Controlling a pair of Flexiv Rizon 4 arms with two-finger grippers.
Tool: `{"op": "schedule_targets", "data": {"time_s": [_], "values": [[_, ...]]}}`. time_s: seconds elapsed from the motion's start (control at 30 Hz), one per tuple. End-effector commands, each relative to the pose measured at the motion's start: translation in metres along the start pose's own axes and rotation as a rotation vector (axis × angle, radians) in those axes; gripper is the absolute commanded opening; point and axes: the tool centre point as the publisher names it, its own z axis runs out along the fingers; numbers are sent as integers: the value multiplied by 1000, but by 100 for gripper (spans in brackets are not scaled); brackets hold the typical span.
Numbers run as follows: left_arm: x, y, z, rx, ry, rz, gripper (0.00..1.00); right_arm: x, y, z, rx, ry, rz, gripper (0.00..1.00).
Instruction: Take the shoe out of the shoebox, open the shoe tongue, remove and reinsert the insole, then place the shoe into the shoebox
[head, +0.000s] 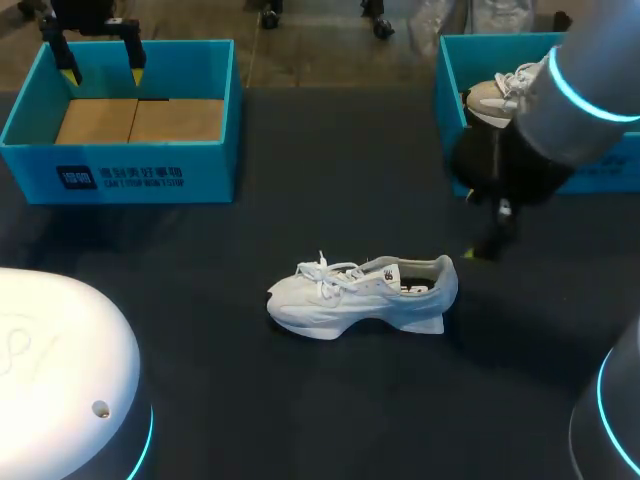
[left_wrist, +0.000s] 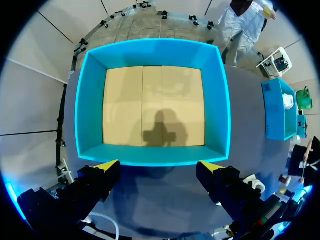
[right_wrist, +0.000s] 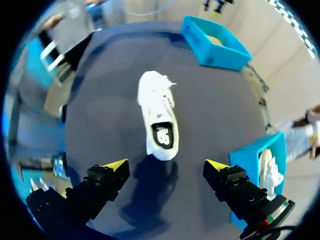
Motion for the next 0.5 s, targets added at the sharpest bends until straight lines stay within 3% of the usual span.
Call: {"op": "schedule_targets", "data": {"time_s": [0.03,0.33,0.5], "values": [[0,1,0,1,0,0,100,-1,-15,-1,-124,57,-125,100],[0,1,0,1,0,0,100,-1,-15,-1,-124,57,-125,100],[0,1,0,1,0,0,100,-2,-30,17,-202,74,-140,100]]}}
